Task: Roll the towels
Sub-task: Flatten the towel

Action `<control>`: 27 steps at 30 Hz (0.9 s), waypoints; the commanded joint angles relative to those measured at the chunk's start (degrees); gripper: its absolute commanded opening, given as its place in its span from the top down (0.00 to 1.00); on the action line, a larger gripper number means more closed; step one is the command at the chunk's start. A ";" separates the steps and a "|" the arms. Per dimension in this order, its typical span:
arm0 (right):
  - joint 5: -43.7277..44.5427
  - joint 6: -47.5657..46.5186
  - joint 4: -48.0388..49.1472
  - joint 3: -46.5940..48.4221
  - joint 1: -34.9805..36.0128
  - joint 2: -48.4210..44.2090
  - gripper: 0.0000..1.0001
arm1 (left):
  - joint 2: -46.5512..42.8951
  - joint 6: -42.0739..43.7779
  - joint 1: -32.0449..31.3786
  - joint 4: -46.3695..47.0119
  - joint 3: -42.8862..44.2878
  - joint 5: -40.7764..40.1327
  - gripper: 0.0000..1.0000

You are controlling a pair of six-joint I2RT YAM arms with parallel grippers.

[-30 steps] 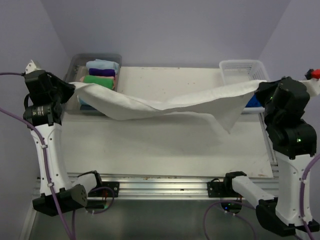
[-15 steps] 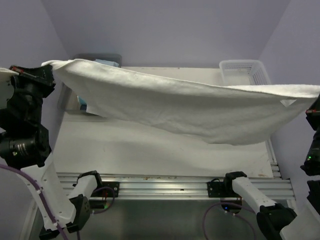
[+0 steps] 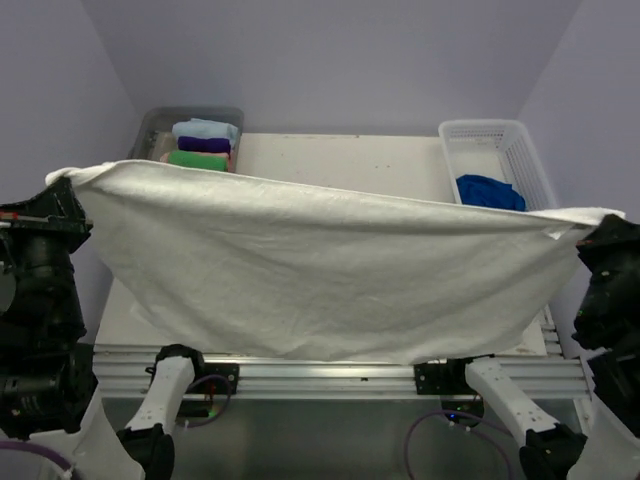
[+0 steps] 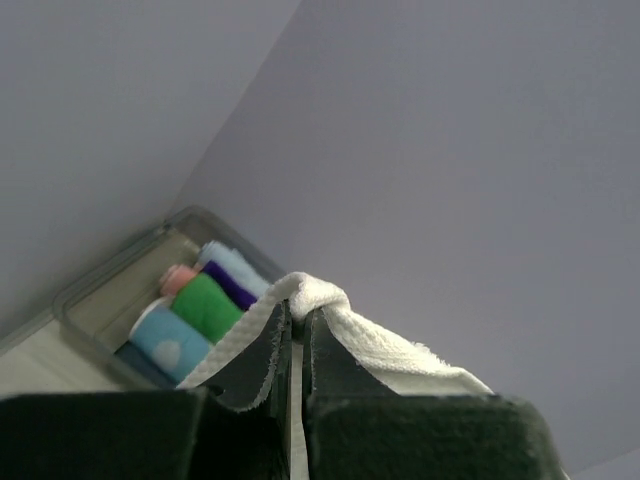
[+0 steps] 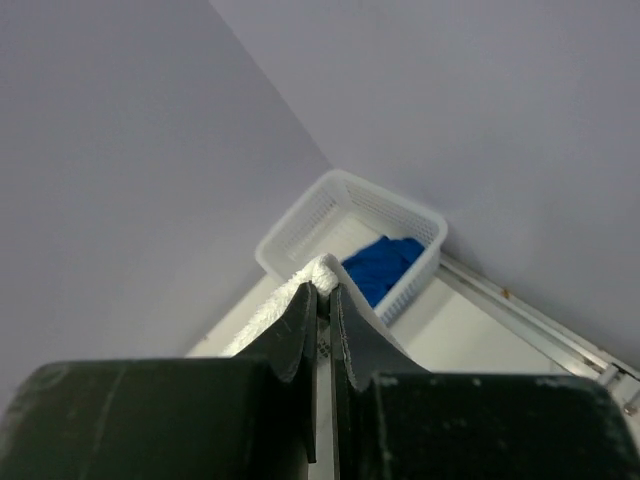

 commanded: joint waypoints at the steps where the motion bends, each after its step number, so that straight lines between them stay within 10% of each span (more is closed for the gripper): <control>1: 0.87 3.09 0.38 -12.36 0.36 2.09 1.00 | 1.42 2.97 -2.62 -1.82 -14.14 -8.85 1.00; 10: -5.70 6.17 19.71 -42.39 -2.62 18.24 1.00 | 10.62 0.51 -2.53 18.02 -53.72 -1.04 1.00; 18: -11.78 4.60 26.66 -34.34 -9.04 42.84 1.00 | 27.07 -0.37 -2.09 22.35 -53.23 1.43 1.00; 27: -15.12 4.42 26.67 -27.37 -10.28 47.80 1.00 | 32.09 1.29 0.10 22.78 -46.38 2.92 1.00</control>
